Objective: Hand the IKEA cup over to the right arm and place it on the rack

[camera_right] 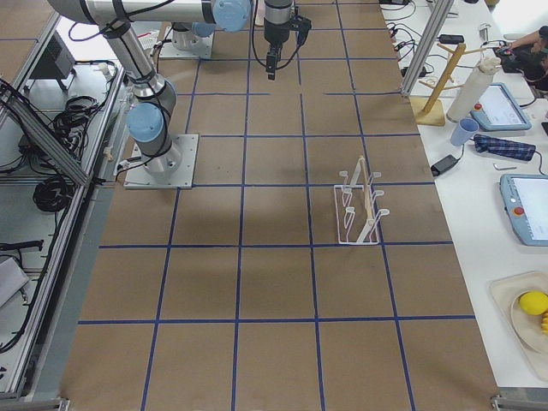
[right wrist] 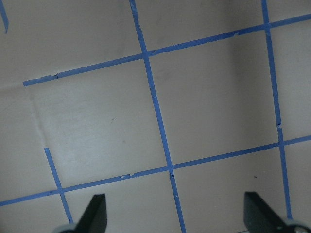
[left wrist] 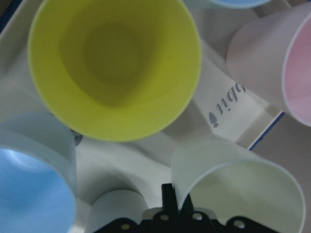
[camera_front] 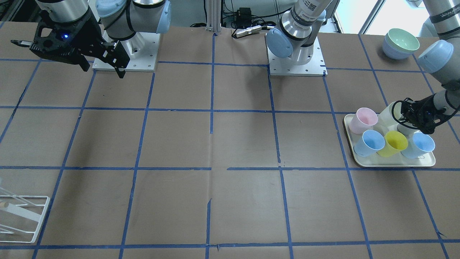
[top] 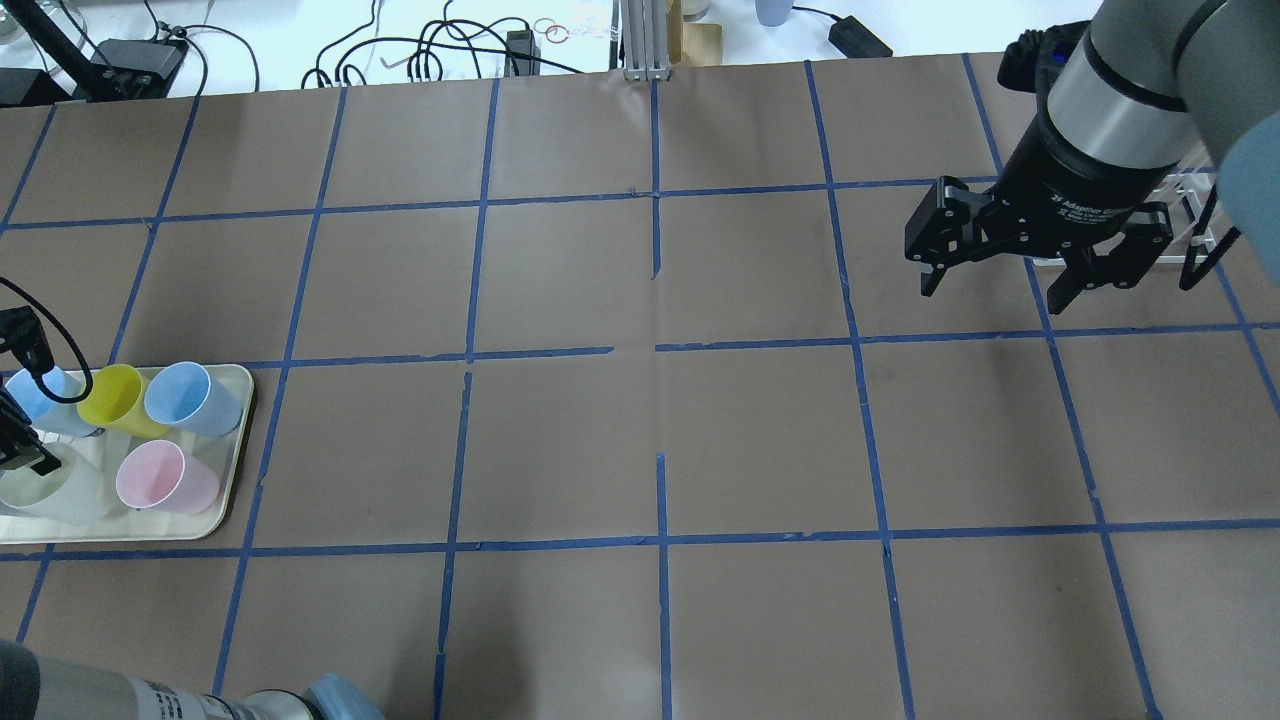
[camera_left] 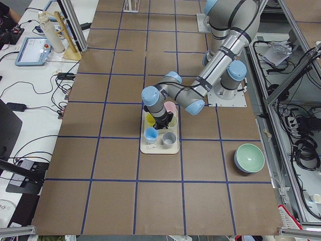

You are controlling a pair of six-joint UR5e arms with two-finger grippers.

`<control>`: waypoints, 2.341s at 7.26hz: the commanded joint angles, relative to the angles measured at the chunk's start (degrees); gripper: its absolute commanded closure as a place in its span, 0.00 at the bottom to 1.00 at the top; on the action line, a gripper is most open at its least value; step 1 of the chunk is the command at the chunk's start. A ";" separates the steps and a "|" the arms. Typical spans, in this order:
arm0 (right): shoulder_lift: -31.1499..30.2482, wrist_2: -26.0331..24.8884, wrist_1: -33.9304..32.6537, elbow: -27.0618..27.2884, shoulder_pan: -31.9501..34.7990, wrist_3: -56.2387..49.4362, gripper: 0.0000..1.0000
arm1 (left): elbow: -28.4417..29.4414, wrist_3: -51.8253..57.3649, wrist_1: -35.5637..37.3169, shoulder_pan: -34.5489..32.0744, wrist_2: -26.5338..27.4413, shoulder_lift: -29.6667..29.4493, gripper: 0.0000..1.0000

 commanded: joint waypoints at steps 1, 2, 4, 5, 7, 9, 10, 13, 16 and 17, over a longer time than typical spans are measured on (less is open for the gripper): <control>-0.01 5.07 0.56 0.14 -0.02 -0.44 0.00 | 4.44 -2.89 -4.18 -0.29 -2.24 3.49 1.00; 0.08 14.68 0.47 0.14 -0.02 -0.88 0.00 | 7.08 -4.82 -8.80 -0.55 -4.95 4.82 1.00; -0.18 28.85 0.56 -0.04 -0.28 -2.99 0.00 | 10.00 -12.02 -18.90 -0.91 -12.23 8.76 1.00; -0.10 37.46 0.39 -0.04 -0.28 -3.34 0.00 | 10.18 -14.57 -22.61 -1.17 -16.01 10.87 1.00; -0.36 46.36 0.73 0.14 -0.37 -5.53 0.00 | 10.09 -25.00 -33.14 -2.48 -25.05 14.48 1.00; 0.07 56.40 0.91 0.40 -1.06 -10.51 0.00 | 9.57 -35.81 -45.62 -5.29 -39.97 17.30 1.00; -0.01 60.18 3.70 1.62 -3.77 -13.25 0.00 | 9.22 -38.65 -49.24 -7.22 -44.66 18.09 1.00; -0.01 73.80 4.08 7.32 -5.55 -17.84 0.00 | 8.34 -41.06 -60.24 -13.71 -60.19 18.19 1.00; -0.10 76.65 4.16 10.24 -4.94 -21.52 0.00 | 8.25 -44.03 -64.12 -25.39 -77.63 18.01 1.00; -0.01 80.40 4.42 10.42 -4.94 -21.71 0.00 | 8.25 -44.13 -65.52 -27.08 -82.19 18.19 1.00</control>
